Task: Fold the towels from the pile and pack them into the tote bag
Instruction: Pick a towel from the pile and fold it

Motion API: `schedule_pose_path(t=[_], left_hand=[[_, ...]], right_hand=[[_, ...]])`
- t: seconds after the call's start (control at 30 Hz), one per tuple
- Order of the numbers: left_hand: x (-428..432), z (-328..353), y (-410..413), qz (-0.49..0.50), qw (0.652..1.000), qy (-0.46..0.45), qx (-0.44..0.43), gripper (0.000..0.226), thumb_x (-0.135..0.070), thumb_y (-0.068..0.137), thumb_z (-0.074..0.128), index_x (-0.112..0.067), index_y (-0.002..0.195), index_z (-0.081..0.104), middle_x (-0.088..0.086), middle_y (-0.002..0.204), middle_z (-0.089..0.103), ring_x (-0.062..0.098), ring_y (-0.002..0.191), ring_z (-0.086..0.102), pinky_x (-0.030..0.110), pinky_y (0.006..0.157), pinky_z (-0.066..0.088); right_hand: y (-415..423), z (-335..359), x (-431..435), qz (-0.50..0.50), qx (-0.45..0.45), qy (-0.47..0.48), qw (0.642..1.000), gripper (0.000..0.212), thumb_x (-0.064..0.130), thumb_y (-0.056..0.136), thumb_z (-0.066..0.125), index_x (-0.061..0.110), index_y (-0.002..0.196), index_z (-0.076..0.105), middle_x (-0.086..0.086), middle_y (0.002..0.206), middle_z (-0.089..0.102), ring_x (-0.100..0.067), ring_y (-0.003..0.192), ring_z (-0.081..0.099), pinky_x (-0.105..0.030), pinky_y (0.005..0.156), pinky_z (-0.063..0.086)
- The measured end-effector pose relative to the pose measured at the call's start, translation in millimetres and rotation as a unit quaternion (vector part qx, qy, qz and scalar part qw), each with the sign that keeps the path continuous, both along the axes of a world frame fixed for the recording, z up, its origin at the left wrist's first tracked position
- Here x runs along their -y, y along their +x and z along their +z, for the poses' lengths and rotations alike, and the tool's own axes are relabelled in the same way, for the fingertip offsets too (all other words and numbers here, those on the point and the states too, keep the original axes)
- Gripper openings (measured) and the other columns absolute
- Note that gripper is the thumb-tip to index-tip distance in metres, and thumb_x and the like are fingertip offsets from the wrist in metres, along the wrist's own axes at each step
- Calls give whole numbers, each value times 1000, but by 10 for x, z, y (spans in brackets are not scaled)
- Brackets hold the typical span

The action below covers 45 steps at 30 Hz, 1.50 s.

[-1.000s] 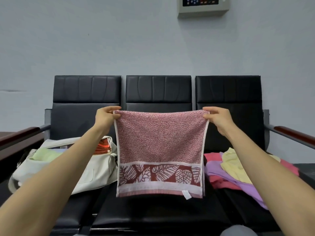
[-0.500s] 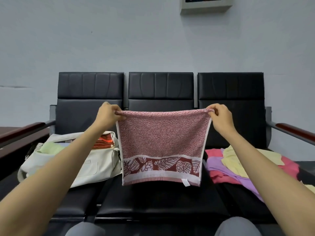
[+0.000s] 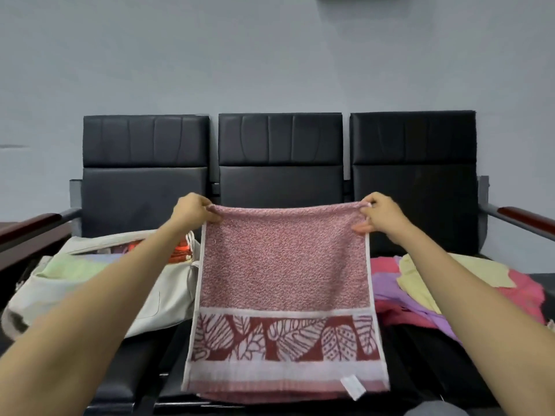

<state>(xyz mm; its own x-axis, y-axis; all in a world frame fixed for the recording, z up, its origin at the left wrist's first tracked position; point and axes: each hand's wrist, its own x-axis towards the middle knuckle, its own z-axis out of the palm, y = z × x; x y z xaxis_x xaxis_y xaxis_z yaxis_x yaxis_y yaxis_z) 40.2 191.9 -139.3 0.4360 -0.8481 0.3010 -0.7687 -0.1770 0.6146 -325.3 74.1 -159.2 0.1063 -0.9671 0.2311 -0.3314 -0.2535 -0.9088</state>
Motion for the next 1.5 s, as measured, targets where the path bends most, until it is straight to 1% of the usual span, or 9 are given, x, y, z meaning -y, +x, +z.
schedule_pose_path(t=[0.17, 0.4, 0.5, 0.63, 0.9, 1.1, 1.27, 1.37, 1.5], left_hand=[[375, -793, 61, 8, 992, 12, -129, 14, 0, 75, 76, -1, 87, 68, 9, 68, 64, 7, 45, 60, 29, 63, 59], [-72, -1658, -22, -38, 994, 3, -100, 11, 9, 77, 68, -2, 75, 66, -3, 61, 57, 6, 56, 53, 8, 53, 38], [-296, -1859, 60, -72, 992, 44, -92, 22, -6, 75, 79, -19, 65, 63, -14, 59, 63, 8, 65, 56, 18, 62, 40], [-519, -2075, 52, -89, 989, 76, -94, 23, -4, 72, 79, -17, 64, 62, 4, 66, 67, 12, 65, 56, 28, 65, 40], [-632, -2338, 114, -160, 966, 194, -53, 25, -2, 68, 80, -23, 68, 66, -23, 54, 61, -6, 54, 52, 10, 58, 37], [-574, -2272, 172, -171, 940, 260, -141, 34, -55, 67, 79, -23, 76, 74, -8, 78, 71, 7, 82, 63, 22, 79, 44], [-309, -2420, 90, 9, 976, 218, -15, 42, -47, 82, 69, -9, 76, 53, 4, 78, 56, 24, 78, 54, 31, 61, 32], [-204, -2456, 74, 36, 962, 262, -72, 57, -51, 75, 75, -15, 57, 34, 0, 60, 42, 19, 61, 43, 31, 54, 25], [-93, -2453, 52, 26, 950, 240, -196, 43, -29, 72, 83, -11, 57, 47, 7, 67, 56, 19, 63, 51, 29, 61, 37]], right_hand=[[136, -764, 382, -5, 12, 62, 998, 22, -3, 96, 42, 14, 83, 44, -19, 97, 53, -28, 83, 63, -27, 64, 54], [-48, -1591, 88, 23, 20, 94, 995, 21, -6, 93, 49, 11, 82, 52, -16, 94, 55, -12, 79, 64, -13, 63, 54], [-271, -1783, -213, 72, -71, 89, 991, 10, 2, 89, 60, 11, 84, 59, -7, 91, 66, -12, 87, 64, -23, 77, 53], [-491, -1942, -412, 138, -192, 99, 967, 15, 0, 83, 64, 15, 80, 61, 0, 86, 68, -15, 87, 65, -38, 92, 49], [-573, -1966, -504, 207, -299, 91, 927, 17, 7, 79, 67, 24, 80, 65, 0, 84, 69, -7, 74, 58, -26, 76, 47], [-442, -1824, -572, 301, -348, 165, 872, 10, 26, 80, 77, 26, 72, 71, 16, 62, 62, 5, 56, 48, -12, 61, 36], [-148, -1815, -488, 175, -436, 51, 881, 20, 25, 93, 60, 14, 82, 72, 1, 83, 70, -8, 72, 57, -20, 66, 42], [187, -1830, -540, 208, -420, 28, 883, 11, 18, 92, 60, 22, 97, 69, 5, 101, 66, -6, 86, 57, -7, 70, 40], [601, -1888, -586, 277, -420, -14, 864, 46, 36, 95, 56, 27, 139, 47, 6, 145, 43, -13, 134, 36, -32, 113, 28]])
